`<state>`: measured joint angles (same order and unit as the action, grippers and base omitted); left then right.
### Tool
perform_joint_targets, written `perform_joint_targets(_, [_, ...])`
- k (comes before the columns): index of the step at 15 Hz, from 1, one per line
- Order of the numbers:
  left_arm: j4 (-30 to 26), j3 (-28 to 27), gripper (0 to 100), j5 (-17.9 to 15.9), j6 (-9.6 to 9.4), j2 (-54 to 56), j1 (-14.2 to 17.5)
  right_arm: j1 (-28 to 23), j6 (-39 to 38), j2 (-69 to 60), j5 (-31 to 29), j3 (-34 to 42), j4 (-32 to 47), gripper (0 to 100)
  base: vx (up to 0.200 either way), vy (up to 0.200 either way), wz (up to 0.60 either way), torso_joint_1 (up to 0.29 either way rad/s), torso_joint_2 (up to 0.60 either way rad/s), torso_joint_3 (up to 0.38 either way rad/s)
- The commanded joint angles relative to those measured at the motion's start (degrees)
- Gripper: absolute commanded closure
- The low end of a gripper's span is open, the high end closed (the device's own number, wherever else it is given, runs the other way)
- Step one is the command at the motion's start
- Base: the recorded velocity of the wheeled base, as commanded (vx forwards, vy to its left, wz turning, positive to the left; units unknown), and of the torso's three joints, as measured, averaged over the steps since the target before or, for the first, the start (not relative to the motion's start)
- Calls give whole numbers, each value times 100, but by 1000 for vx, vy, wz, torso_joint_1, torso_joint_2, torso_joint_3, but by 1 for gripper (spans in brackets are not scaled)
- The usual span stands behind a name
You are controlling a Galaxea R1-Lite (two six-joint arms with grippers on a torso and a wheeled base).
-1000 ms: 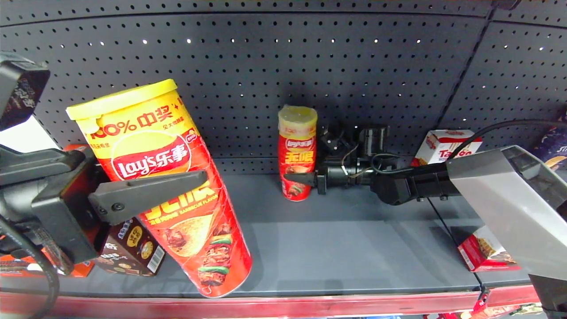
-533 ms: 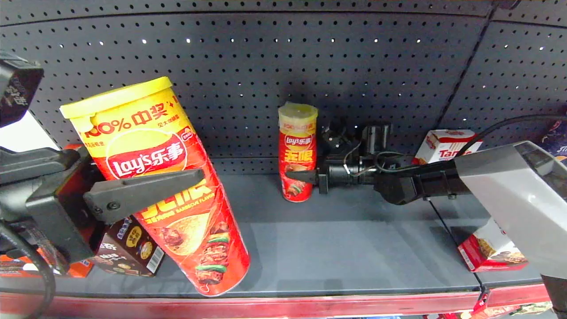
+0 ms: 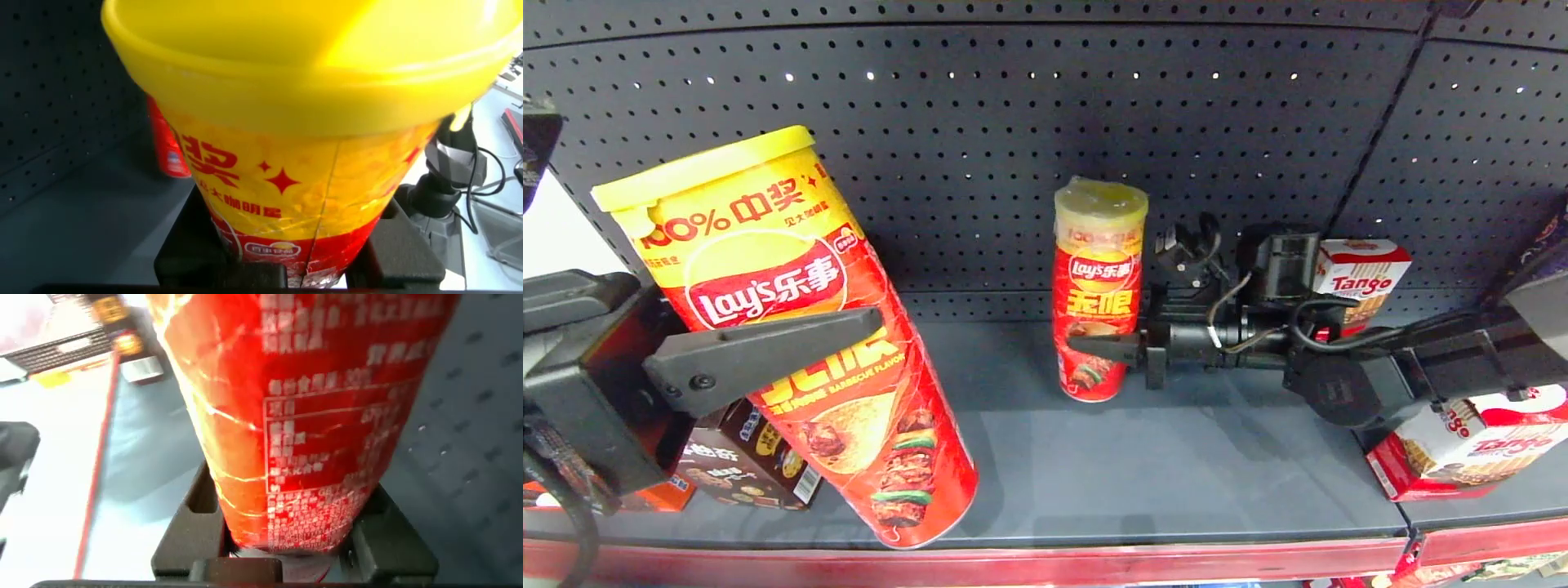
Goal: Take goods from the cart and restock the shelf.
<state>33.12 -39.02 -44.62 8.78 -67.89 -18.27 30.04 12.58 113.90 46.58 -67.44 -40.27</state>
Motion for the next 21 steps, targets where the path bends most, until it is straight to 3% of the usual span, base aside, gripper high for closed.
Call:
perform_joint_targets(1, [1,0,100,-3,1,13,-1,275,-1,-975,-26,1444,-693,100,0,0,0,0,0,0])
perform_joint_targets(4, [1,0,100,6,1,13,8,398,-1,-1098,-35,2464,-1475,100,0,0,0,0,0,0])
perform_joint_targets(10, [1,88,100,14,-8,13,105,415,16,-658,-35,3132,-2214,100,0,0,0,0,0,0])
perform_joint_targets(21, [10,228,100,14,-8,21,114,398,8,71,9,2762,-2618,100,0,0,0,0,0,0])
